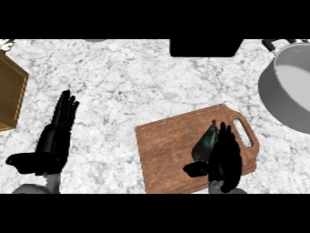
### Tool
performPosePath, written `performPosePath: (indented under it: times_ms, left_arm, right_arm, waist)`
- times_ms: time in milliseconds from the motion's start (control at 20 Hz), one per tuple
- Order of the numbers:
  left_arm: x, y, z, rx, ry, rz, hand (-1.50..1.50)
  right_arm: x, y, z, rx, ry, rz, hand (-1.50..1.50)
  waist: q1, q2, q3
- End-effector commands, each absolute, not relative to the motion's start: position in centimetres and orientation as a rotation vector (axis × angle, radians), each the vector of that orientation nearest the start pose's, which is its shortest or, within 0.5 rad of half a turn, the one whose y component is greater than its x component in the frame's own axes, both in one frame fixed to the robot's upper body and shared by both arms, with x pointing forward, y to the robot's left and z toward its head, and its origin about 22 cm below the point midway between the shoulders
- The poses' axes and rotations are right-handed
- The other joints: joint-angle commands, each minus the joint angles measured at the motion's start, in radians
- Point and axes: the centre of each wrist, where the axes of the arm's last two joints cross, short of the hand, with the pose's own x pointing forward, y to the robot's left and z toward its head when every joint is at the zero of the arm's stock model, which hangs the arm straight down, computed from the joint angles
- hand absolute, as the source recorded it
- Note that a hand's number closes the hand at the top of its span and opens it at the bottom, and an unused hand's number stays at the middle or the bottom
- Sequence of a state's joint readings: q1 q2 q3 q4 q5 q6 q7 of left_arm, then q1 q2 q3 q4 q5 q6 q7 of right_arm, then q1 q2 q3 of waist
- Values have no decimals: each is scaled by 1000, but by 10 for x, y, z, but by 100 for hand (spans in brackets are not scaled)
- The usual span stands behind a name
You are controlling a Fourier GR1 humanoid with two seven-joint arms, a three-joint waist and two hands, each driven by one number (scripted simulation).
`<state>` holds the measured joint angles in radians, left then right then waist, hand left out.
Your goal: Pick the eggplant from the cutting board and place it in the pot
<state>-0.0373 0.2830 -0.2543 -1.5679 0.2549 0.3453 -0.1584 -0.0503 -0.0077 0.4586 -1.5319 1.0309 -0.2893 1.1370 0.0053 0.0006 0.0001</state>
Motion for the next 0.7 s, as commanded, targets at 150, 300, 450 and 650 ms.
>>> performPosePath:
  times_ms: [150, 300, 450, 650]
  left_arm:
    - [220, 231, -4, 103, -1702, 52, 0]
    - [254, 243, 5, 107, -1714, 54, 0]
    - [247, 224, -1, 106, -1702, 28, 0]
    - [219, 208, 1, 102, -1702, 23, 0]
  right_arm:
    - [231, -123, -3, -936, -699, 298, -150]
    - [245, -124, -16, -1075, -762, 348, 150]
    - [249, -116, 1, -1128, -806, 322, 150]
    - [242, -131, -15, -1166, -817, 330, 150]
  waist:
    - [-1, -2, 0]
    - [-6, 0, 0]
    - [-6, -1, 0]
    - [-3, -2, 0]
